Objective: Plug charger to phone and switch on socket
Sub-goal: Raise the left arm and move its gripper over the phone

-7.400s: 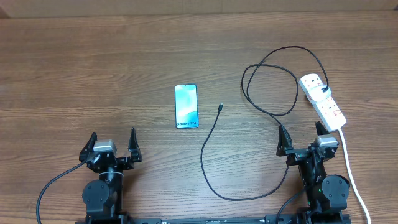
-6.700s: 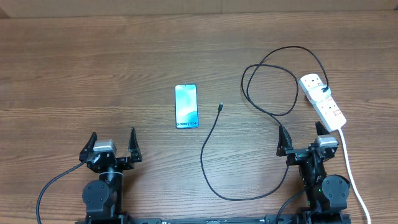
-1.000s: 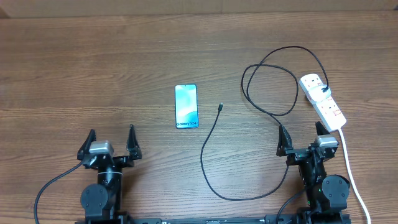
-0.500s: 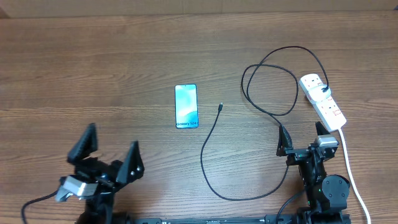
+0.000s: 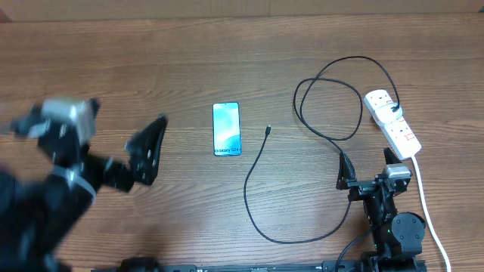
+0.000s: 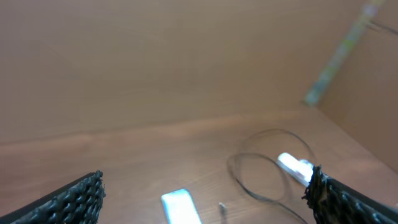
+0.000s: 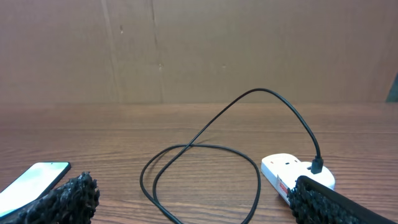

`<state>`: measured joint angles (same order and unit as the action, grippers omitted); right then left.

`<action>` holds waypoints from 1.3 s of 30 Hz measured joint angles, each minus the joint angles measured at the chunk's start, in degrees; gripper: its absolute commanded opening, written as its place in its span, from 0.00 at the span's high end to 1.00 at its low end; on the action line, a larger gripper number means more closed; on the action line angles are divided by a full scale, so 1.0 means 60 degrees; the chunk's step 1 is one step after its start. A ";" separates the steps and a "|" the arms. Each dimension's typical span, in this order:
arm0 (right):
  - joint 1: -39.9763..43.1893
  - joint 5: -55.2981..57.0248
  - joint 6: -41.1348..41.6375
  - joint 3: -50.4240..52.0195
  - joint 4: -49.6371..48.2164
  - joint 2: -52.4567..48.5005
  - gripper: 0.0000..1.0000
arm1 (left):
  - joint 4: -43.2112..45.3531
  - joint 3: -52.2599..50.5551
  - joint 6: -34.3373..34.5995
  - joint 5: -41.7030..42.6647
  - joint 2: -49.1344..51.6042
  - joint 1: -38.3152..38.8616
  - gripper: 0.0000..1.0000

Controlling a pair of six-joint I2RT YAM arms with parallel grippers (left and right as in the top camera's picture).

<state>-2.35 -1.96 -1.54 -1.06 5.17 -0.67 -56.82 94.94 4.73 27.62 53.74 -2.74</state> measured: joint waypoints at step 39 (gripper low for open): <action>0.0000 0.0007 0.0004 0.0000 -0.0004 0.0000 0.00 | -0.4983 0.5814 0.3774 -0.4422 1.1489 0.4098 0.01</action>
<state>-2.35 -1.91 -1.52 -1.06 5.15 -0.67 -86.72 129.82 27.38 1.08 122.67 21.85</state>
